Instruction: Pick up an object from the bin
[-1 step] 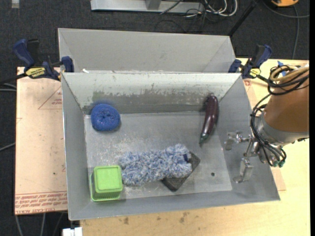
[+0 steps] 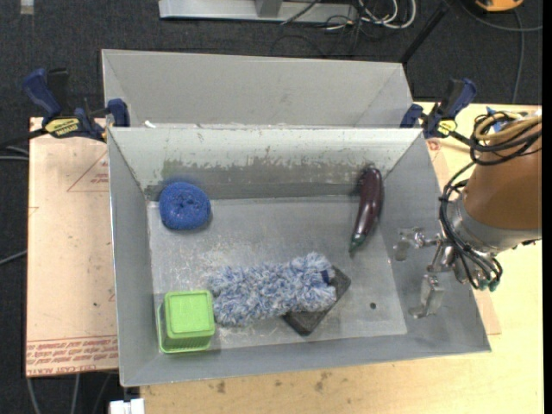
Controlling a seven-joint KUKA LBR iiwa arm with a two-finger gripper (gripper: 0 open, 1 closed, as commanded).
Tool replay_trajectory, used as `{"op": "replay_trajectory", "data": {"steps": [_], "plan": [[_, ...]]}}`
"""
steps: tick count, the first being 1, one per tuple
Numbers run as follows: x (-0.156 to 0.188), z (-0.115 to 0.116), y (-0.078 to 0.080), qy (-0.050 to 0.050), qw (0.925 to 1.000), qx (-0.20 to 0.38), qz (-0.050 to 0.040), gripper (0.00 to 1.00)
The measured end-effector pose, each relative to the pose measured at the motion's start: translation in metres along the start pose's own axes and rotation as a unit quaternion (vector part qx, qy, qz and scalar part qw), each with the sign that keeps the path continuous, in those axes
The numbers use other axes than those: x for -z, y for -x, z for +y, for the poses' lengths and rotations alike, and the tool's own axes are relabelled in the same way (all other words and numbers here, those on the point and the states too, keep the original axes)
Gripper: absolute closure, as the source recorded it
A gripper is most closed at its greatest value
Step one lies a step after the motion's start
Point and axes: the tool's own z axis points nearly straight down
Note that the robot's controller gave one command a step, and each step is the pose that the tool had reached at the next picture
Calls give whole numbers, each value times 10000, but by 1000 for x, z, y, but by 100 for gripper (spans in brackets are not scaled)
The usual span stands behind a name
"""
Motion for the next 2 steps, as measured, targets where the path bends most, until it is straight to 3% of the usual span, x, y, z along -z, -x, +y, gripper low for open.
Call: {"op": "replay_trajectory", "data": {"steps": [1,2], "plan": [[-41,15,36,-11,9996,-293,-54,0],[-71,41,29,8,9996,-284,-2,0]]}}
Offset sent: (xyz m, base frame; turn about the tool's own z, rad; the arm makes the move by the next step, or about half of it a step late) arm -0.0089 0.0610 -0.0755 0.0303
